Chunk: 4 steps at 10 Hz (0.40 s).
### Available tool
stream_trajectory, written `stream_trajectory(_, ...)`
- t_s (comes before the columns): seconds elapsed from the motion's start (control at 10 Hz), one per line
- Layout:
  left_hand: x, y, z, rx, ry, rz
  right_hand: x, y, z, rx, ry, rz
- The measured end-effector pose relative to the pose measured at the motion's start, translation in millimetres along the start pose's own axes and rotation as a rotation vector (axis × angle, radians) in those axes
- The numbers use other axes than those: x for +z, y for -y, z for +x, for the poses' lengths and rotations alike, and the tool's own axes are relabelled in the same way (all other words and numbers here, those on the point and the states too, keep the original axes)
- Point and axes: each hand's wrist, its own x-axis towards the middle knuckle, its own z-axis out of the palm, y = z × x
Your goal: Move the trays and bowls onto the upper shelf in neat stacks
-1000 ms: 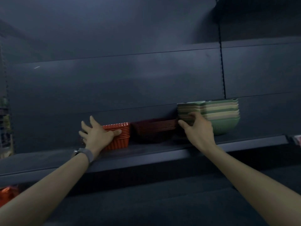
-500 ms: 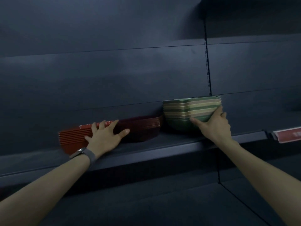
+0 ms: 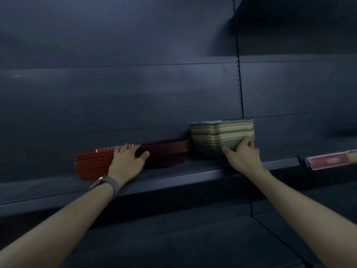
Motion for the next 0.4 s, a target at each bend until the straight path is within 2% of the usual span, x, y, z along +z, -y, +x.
stream_trajectory(0.1, -4.5, -8.6, -22.3, 0.063, -0.073, -0.099, 6.4, 6.6, -25.9, -0.041, -0.021, -0.027)
stream_trajectory(0.2, -5.7, -17.5, -45.7, 0.115, -0.158, -0.224, 16.3, 17.0, -50.0, -0.132, -0.008, 0.092)
stream_trajectory(0.3, -5.4, -23.5, -58.2, 0.110, -0.169, -0.465, 27.7, 35.2, -71.3, -0.199, 0.016, 0.273)
stream_trajectory(0.4, -3.0, -28.2, -56.0, 0.087, -0.175, -0.510, 39.4, 54.7, -75.6, -0.215, 0.023, 0.389)
